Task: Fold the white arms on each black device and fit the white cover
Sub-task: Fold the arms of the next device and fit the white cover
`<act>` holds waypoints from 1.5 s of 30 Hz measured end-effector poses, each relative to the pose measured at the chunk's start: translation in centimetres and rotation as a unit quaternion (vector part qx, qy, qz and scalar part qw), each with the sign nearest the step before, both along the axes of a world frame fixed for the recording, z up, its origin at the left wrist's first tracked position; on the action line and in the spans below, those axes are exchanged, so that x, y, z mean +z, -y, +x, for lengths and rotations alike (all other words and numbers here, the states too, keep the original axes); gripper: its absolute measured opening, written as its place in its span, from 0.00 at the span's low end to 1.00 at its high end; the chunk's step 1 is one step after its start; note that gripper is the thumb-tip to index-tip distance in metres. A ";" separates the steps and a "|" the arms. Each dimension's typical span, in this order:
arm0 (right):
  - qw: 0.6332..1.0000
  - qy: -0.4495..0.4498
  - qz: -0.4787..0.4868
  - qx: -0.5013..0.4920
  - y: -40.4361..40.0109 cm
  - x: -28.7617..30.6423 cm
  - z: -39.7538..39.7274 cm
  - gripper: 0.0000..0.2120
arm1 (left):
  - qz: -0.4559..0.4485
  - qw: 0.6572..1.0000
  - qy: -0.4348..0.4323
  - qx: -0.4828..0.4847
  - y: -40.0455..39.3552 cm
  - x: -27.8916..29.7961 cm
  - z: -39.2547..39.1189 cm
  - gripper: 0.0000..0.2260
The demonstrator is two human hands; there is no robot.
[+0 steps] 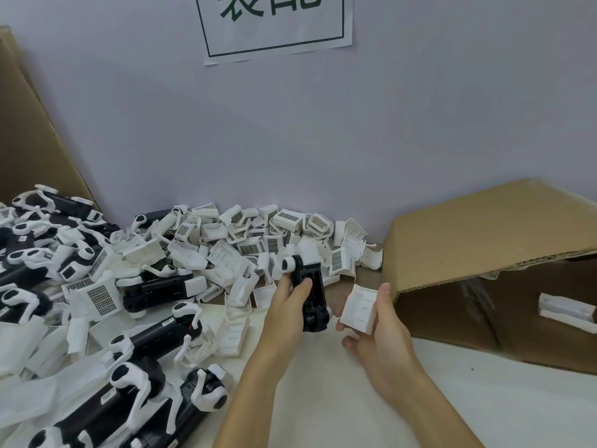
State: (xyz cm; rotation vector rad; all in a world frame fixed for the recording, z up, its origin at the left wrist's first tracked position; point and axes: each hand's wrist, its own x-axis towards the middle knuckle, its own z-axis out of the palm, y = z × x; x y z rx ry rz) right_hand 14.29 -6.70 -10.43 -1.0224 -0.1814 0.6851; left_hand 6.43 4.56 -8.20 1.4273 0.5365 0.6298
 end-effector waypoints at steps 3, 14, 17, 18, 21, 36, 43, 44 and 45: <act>1.000 -0.007 0.015 -0.010 0.0 0.1 -0.2 0.28 | 0.014 1.000 -0.014 -0.019 0.4 0.1 0.0 0.09; 0.937 0.323 -0.124 -0.050 0.0 -0.7 -0.5 0.19 | 0.020 1.000 -0.020 0.001 0.2 0.4 -0.3 0.09; 0.874 0.446 -0.191 -0.012 -0.3 -1.6 -0.7 0.11 | 0.014 0.998 -0.001 0.068 -0.4 0.7 -0.6 0.08; 0.854 0.474 -0.212 0.001 -0.3 -1.9 -0.8 0.11 | 0.015 0.996 0.004 0.089 -0.6 0.8 -0.7 0.08; 0.821 0.519 -0.237 0.028 -0.2 -2.0 -1.0 0.14 | 0.013 0.992 0.014 0.126 -1.0 0.7 -0.8 0.08; 0.718 0.610 -0.315 -0.111 0.1 -1.2 -1.8 0.17 | -0.003 0.990 0.033 0.136 -0.9 0.6 -0.6 0.09; 0.737 0.534 -0.411 -0.055 0.0 -1.9 -1.4 0.23 | 0.007 0.992 0.031 0.125 -0.7 0.5 -0.3 0.08; 0.762 0.522 -0.376 -0.072 -0.1 -1.9 -1.4 0.23 | 0.008 0.992 0.030 0.121 -0.7 0.5 -0.3 0.07; 0.786 0.509 -0.336 -0.097 -0.2 -1.7 -1.4 0.23 | 0.009 0.993 0.030 0.115 -0.6 0.5 -0.3 0.07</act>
